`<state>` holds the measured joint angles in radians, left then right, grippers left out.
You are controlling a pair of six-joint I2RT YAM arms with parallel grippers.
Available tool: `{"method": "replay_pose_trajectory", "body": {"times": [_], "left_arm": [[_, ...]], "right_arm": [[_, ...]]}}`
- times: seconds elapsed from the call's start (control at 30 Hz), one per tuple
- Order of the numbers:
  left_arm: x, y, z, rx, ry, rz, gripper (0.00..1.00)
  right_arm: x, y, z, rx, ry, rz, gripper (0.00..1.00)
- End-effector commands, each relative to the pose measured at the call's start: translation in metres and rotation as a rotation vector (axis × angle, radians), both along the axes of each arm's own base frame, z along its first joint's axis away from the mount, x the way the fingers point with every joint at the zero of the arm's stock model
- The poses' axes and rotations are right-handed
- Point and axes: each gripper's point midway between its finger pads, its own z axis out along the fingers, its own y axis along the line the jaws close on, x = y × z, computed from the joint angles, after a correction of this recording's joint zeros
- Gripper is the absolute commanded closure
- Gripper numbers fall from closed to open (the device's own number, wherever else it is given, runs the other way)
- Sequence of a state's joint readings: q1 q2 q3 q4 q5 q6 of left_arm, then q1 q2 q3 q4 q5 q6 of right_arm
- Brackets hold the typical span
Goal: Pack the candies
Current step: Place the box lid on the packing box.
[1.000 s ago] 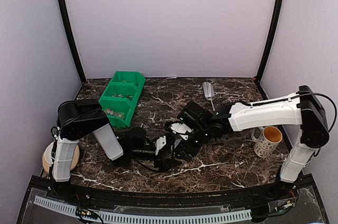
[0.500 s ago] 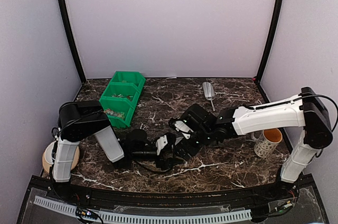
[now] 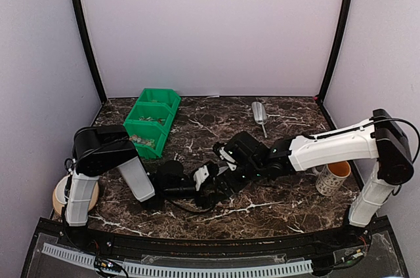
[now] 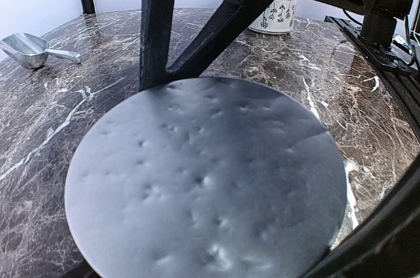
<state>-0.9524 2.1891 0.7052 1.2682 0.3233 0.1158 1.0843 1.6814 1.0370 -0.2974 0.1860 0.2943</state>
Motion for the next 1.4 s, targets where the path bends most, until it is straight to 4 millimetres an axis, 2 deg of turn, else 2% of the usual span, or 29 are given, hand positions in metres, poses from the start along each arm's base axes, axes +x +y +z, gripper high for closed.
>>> {"method": "replay_pose_trajectory", "body": {"times": [0.0,0.4,0.53,0.9,0.93,1.03,1.2,1.37], "left_arm": [[-0.006,0.041,-0.083,0.272,0.126,0.087,0.21],[-0.003,0.041,-0.084,0.276,0.125,0.105,0.21],[-0.003,0.041,-0.084,0.276,0.124,0.104,0.21],[-0.003,0.041,-0.084,0.277,0.122,0.104,0.22],[-0.003,0.041,-0.084,0.277,0.122,0.103,0.22],[-0.004,0.041,-0.084,0.277,0.122,0.100,0.22],[-0.005,0.041,-0.083,0.275,0.119,0.091,0.22],[-0.014,0.038,-0.082,0.263,0.122,0.033,0.22]], "right_arm": [[0.006,-0.014,-0.008,-0.038,-0.011,-0.093,0.09],[0.000,-0.014,-0.006,-0.028,-0.012,-0.079,0.05],[-0.005,-0.014,-0.005,-0.022,-0.002,-0.059,0.00],[-0.017,-0.018,-0.002,0.002,0.024,-0.018,0.02],[-0.018,-0.021,-0.005,-0.009,0.030,-0.013,0.03],[-0.024,-0.027,0.003,0.004,0.023,0.007,0.02],[-0.035,-0.045,-0.002,-0.034,0.023,0.053,0.02],[-0.042,-0.057,0.003,-0.044,-0.012,0.118,0.03]]}}
